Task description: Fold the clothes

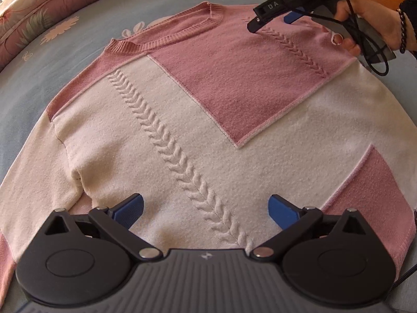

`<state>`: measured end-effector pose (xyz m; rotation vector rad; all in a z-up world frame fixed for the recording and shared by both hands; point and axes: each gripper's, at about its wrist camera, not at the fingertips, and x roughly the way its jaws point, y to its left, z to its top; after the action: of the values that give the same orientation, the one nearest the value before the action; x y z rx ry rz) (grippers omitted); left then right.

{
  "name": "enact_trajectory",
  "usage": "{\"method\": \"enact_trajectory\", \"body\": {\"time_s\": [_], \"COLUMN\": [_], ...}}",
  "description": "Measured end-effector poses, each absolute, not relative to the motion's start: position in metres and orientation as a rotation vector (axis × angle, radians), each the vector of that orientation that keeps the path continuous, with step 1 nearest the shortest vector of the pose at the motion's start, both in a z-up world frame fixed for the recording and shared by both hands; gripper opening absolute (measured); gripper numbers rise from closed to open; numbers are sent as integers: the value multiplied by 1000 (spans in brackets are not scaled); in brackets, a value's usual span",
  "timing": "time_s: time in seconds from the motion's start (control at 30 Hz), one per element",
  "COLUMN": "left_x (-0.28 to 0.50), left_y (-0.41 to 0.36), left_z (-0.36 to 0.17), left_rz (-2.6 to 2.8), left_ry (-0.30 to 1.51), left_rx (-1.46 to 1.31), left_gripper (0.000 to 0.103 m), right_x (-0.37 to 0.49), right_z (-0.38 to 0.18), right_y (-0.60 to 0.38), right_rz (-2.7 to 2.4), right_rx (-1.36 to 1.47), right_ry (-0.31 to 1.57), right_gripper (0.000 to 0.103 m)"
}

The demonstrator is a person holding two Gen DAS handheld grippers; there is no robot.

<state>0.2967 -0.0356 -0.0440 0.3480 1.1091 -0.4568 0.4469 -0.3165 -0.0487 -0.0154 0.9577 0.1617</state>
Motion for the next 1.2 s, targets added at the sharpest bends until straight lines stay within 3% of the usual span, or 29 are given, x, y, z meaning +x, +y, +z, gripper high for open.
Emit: {"method": "enact_trajectory", "body": {"time_s": [0.13,0.3,0.43,0.73,1.2], "left_x": [306,328,358,440,536], "left_y": [-14,16,37,3,-35], "left_z": [-48,-40,-19,-38,-69], "left_rz": [-464,-426,-372,-418,-368], "left_ry": [1164,1217,1163,1052,947], "left_rx": [262,98,36,8,55], "left_gripper": [102,101,101,101,102], "right_x": [459,500,490,447,504], "right_z": [-55,-47,-30,-44,-59], "right_y": [-311,-310,-310,-304,-316], "right_rz": [136,86,89,52,42], "right_rx": [-35,-14,-3,23,-9], "right_ry": [895,948,929,962,888], "right_gripper": [103,103,103,103,103]}}
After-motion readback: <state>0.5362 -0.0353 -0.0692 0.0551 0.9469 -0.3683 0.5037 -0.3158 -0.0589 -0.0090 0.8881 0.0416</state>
